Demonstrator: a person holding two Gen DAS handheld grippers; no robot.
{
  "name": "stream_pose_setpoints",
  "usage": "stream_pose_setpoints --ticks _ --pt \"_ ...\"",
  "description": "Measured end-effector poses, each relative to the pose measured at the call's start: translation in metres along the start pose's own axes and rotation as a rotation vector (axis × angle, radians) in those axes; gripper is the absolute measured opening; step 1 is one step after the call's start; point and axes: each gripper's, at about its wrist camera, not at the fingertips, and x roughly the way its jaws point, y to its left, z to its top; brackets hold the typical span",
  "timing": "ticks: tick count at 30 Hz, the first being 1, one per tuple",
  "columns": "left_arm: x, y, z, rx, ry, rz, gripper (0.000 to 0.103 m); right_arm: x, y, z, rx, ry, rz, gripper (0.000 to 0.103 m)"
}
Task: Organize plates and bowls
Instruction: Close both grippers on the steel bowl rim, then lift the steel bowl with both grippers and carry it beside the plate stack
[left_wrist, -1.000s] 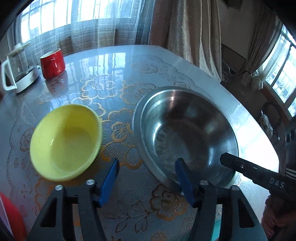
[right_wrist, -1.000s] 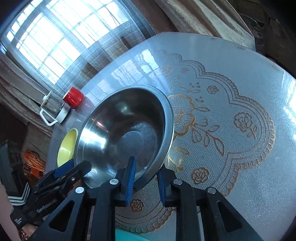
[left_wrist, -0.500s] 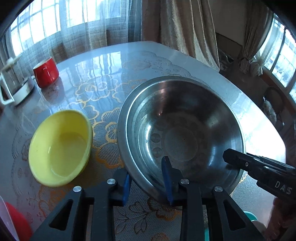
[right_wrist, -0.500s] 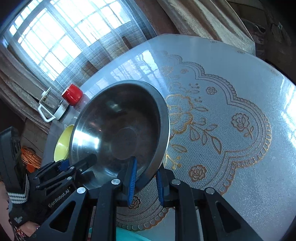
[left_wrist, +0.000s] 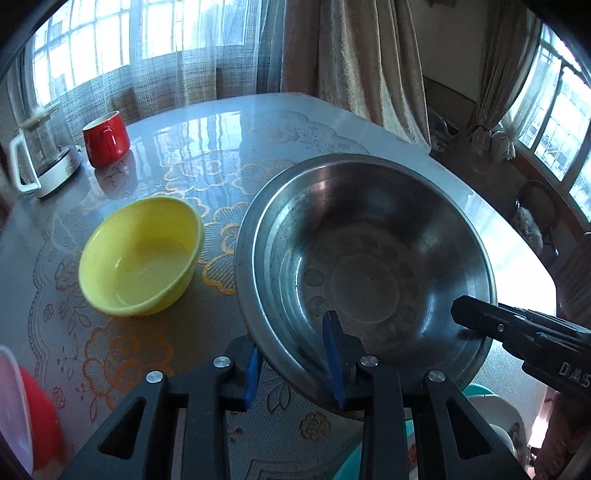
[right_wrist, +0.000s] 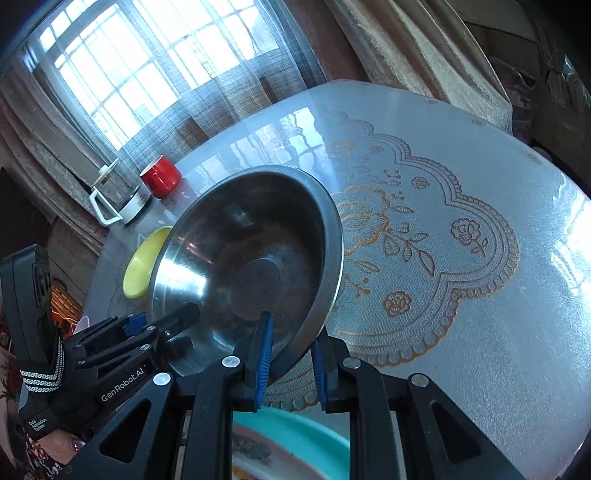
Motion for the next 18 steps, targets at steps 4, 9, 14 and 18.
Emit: stream_pose_setpoints --ticks 4,9,14,18 --pt "-0.016 0.002 -0.008 -0.003 -0.035 0.009 0.031 -0.010 0.008 -0.008 -0.004 -0.016 0.016 0.020" --pt "-0.037 0.006 -0.015 -0.015 -0.091 0.018 0.031 -0.027 0.021 -0.016 -0.025 -0.045 0.031 0.020" --pt "-0.058 0.009 -0.024 -0.019 -0.128 0.016 0.031 -0.041 0.033 -0.024 -0.037 -0.068 0.043 0.020" --pt "-0.073 0.015 -0.035 -0.028 -0.157 0.014 0.031 -0.050 0.040 -0.031 -0.038 -0.079 0.059 0.020"
